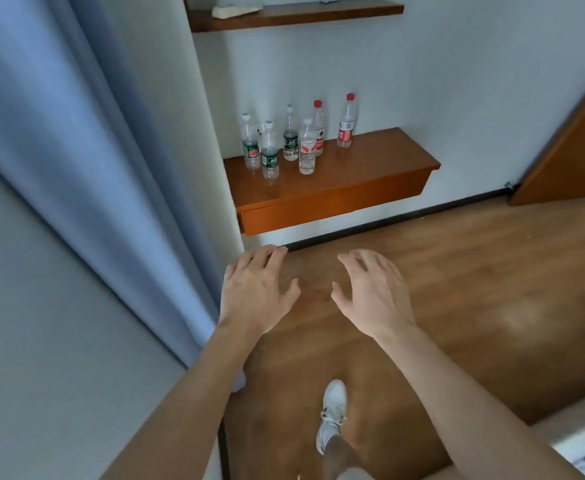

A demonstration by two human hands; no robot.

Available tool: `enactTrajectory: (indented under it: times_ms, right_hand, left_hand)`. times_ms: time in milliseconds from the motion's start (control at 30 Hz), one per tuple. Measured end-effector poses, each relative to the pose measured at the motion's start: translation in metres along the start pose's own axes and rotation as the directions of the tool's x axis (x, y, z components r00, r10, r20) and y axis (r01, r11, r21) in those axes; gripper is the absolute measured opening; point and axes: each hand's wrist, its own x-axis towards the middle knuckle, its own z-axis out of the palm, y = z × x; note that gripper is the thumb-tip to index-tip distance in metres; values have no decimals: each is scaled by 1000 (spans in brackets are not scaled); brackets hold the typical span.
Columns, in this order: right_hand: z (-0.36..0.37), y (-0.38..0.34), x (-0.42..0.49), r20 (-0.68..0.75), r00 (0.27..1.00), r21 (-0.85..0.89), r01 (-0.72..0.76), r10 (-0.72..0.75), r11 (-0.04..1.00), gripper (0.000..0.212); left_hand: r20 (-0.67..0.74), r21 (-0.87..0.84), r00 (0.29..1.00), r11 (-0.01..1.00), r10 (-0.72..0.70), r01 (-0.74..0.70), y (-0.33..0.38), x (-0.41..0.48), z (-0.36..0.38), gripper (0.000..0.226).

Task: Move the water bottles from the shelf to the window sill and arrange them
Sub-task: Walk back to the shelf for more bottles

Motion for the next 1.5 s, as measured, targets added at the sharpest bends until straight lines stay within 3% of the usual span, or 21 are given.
enactTrajectory:
  times_ms: [167, 500, 867, 1167, 1500]
  right_hand:
    - [26, 41, 86, 18, 999, -6, -48, 49, 999, 53]
    - [54, 125, 268, 29, 1000, 3, 9, -9, 1000, 52]
    - [101, 146, 385, 51, 995, 80, 84, -89, 993, 52]
    - [171, 142, 493, 156, 976, 148, 128, -151, 981, 56]
    - [247, 172, 581, 303, 947, 145, 64, -106, 987, 56]
  left_hand:
    - [-9, -14, 1000, 1000, -4, 4, 8, 96, 30, 57]
    - [-18, -48, 997, 996, -72, 71, 39, 286, 68, 59]
    - [-19, 20, 988, 988, -150, 151, 7, 383, 107, 60]
    - [14, -46, 968, 967, -251, 251, -46, 464, 159, 62]
    - [126, -74, 917, 918, -379, 389, -117, 503, 215, 57]
